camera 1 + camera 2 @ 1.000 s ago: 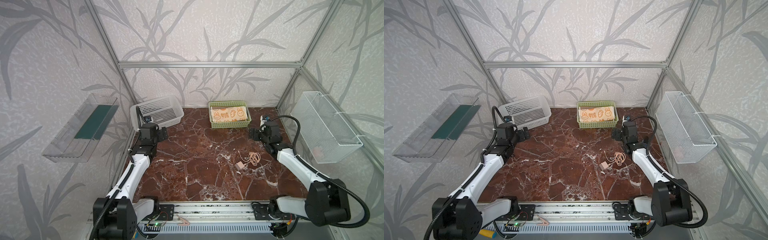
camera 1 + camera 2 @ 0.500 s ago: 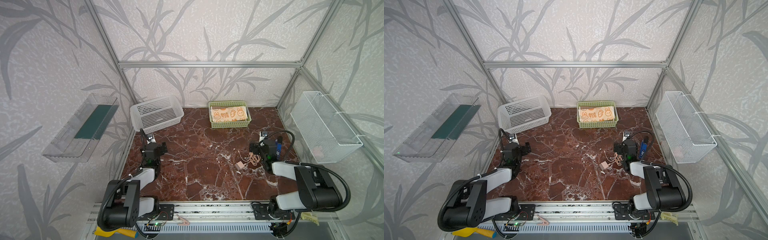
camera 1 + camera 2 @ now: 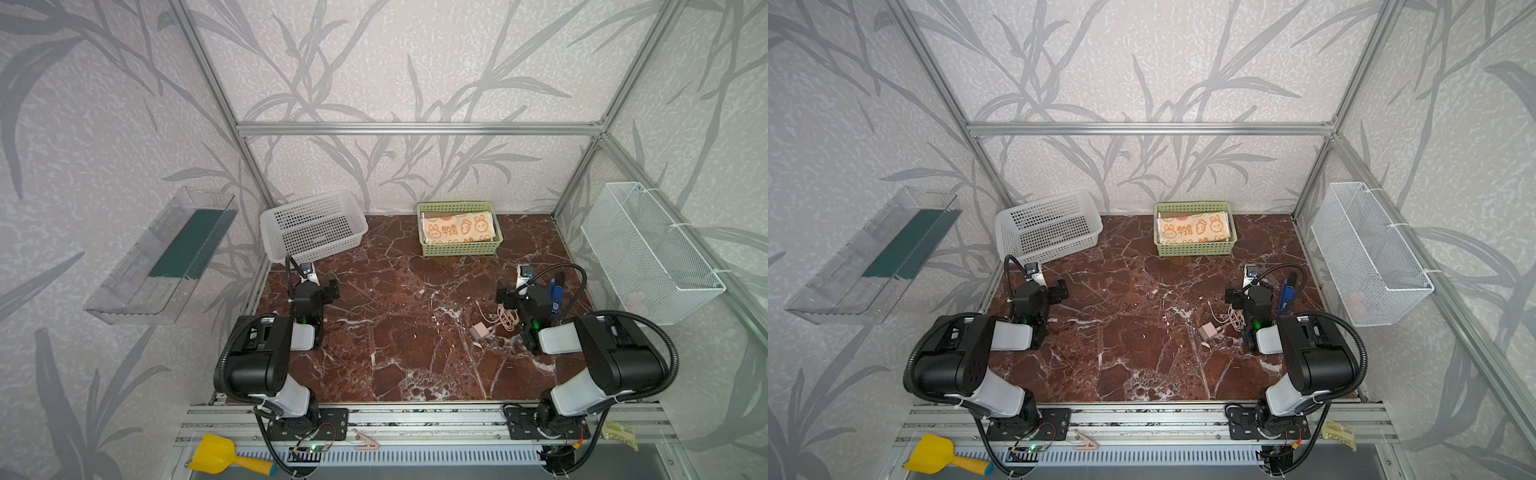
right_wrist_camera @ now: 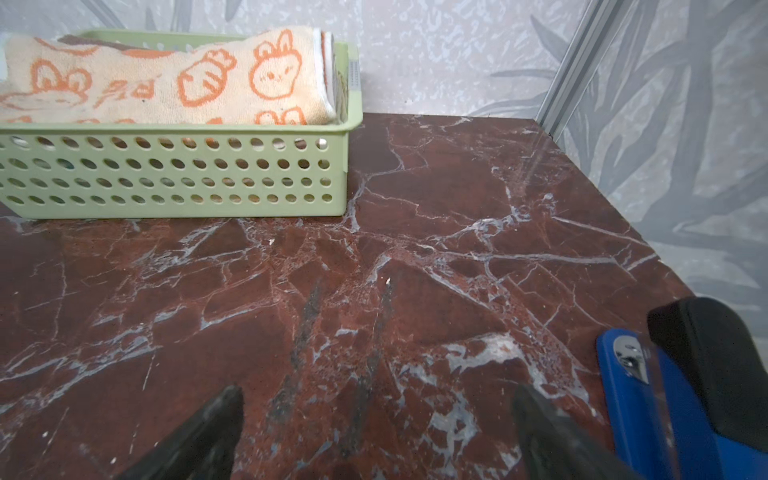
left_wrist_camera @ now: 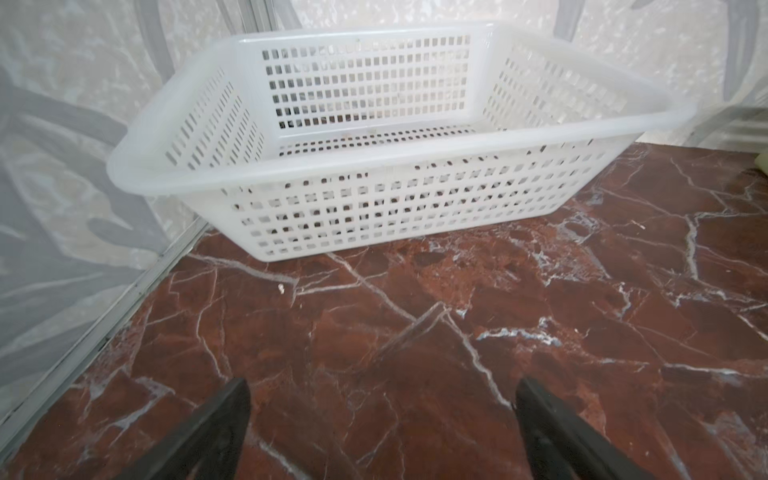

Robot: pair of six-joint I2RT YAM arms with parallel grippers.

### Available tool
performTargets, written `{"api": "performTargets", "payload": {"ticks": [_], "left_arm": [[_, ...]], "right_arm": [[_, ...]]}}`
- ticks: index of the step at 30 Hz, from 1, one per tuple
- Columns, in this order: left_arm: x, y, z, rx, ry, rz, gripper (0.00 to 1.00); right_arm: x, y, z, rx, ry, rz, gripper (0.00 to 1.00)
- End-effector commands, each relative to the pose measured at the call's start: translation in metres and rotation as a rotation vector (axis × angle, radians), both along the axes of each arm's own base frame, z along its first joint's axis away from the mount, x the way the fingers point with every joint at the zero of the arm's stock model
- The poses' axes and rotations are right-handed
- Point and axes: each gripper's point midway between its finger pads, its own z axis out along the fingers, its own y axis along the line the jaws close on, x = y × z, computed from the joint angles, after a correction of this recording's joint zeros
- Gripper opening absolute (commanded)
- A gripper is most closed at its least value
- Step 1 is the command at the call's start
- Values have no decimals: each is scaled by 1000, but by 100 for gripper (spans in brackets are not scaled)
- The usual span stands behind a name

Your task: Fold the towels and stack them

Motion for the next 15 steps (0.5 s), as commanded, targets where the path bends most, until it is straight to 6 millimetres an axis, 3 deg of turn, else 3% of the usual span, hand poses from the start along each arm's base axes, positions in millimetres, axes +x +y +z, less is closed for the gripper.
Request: {"api": "performTargets", "payload": {"ticks": [1,15], "left_arm": [[5,-2,5,21,-12,-23,99],[6,-3,5,21,-6,-29,99]], "right_arm": [[7,1,15,-10,-56,2,99],[7,1,15,-10,-56,2,99]]}}
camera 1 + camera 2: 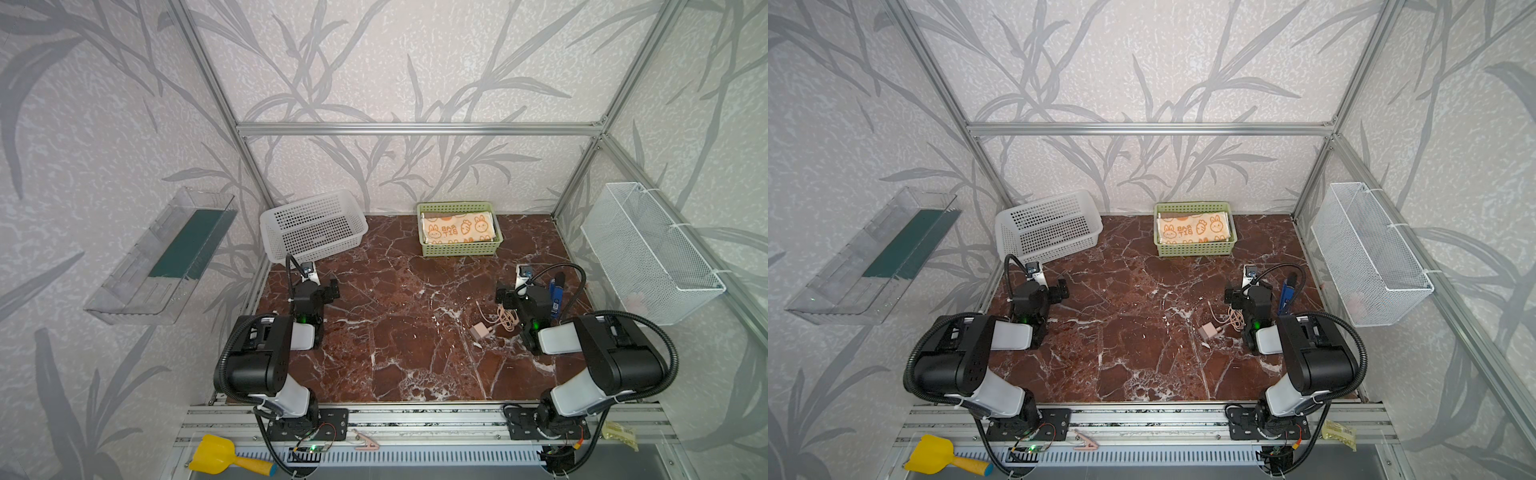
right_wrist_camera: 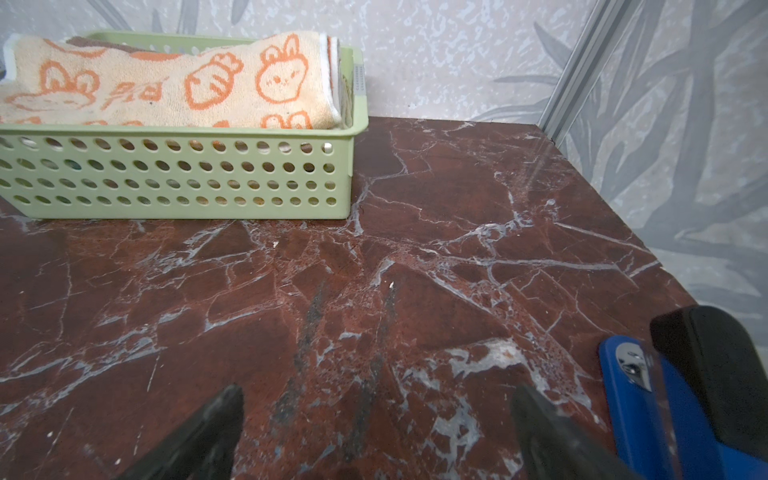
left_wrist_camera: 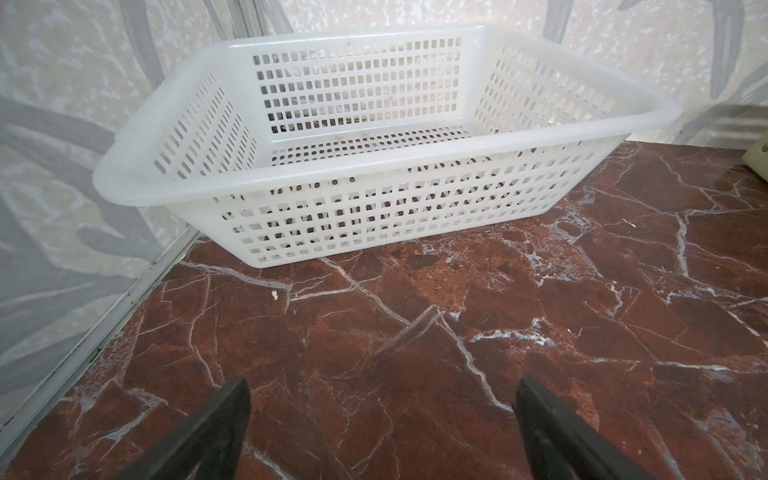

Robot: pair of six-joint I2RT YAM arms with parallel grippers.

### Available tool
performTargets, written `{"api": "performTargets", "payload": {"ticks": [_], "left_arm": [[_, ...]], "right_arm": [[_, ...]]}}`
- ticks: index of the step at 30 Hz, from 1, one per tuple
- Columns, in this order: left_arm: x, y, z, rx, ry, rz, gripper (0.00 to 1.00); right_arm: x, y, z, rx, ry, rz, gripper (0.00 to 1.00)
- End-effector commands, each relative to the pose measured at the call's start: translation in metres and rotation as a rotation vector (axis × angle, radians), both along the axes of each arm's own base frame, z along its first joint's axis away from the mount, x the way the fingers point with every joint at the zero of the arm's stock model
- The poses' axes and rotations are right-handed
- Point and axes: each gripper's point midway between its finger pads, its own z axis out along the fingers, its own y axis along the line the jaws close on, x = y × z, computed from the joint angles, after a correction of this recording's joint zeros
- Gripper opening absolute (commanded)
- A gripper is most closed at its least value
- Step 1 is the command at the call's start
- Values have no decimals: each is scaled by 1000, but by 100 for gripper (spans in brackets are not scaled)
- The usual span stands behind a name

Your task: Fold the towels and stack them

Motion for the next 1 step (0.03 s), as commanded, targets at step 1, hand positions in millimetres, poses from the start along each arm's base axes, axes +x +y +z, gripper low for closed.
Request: {"api": "performTargets", "payload": {"ticks": [1], "left_arm": [[6,-3,5,20,-6,-30,99]], "right_arm": [[7,1,14,-4,-53,-1,99]]}}
